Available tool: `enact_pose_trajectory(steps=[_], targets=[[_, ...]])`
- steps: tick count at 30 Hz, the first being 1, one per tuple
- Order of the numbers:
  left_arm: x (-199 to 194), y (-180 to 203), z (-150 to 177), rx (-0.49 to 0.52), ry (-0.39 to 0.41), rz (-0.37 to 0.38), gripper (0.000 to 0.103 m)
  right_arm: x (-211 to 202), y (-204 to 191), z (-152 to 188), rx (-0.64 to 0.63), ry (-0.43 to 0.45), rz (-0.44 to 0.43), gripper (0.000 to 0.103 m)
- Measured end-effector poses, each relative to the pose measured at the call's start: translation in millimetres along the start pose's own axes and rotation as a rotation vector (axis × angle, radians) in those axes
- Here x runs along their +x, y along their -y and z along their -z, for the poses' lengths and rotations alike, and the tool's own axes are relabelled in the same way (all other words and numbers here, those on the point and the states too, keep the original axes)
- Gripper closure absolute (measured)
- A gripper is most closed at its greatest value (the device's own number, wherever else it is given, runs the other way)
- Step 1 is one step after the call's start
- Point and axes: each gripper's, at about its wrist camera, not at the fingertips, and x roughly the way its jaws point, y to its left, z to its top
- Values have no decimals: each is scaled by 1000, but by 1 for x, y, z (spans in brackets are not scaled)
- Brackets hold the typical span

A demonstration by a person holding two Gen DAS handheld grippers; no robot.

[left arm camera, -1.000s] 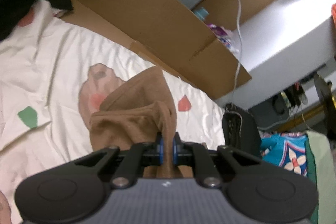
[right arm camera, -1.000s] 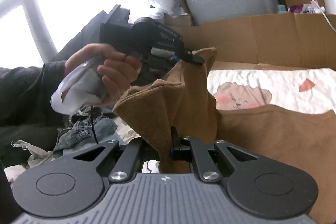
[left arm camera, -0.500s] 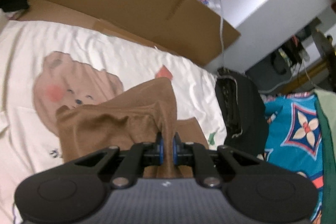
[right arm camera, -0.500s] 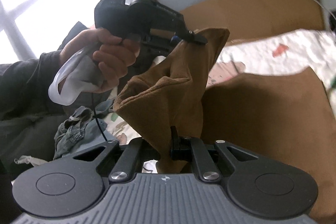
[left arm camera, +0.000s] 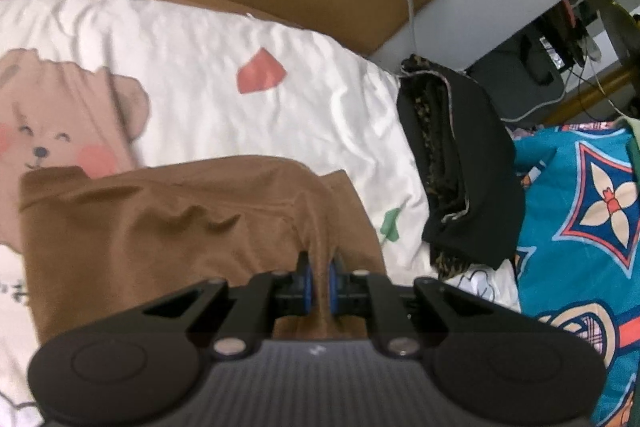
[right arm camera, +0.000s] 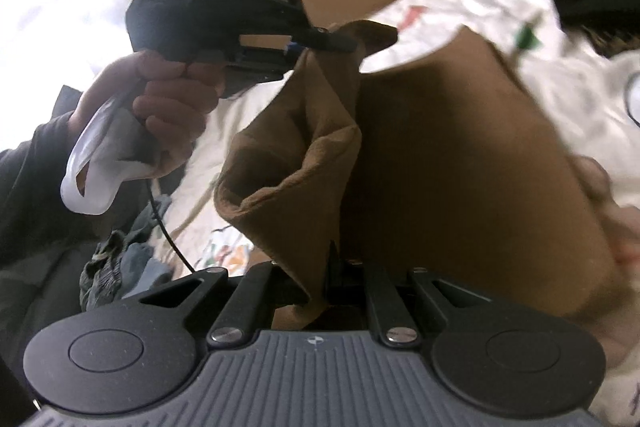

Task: Fold clothes
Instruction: 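Lift the brown shirt with the right tool and carry it across the bed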

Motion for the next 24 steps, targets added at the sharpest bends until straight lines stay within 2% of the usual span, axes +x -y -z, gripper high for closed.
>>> enact_pose_trajectory(steps=[5, 10, 18, 21, 24], targets=[[20, 8, -1, -22, -22, 8, 94, -9, 21, -3, 78, 14, 15, 100], [38, 26, 5, 5, -46, 14, 94, -20, 37, 1, 147, 18, 30, 101], [80, 46, 18, 35, -103, -47, 94, -24, 59, 19, 278, -32, 59, 99], [88, 45, 22, 24, -100, -64, 93, -31, 52, 17, 234, -21, 88, 94], [89, 41, 22, 9, -101, -60, 93, -40, 46, 13, 205, 1, 116, 73]])
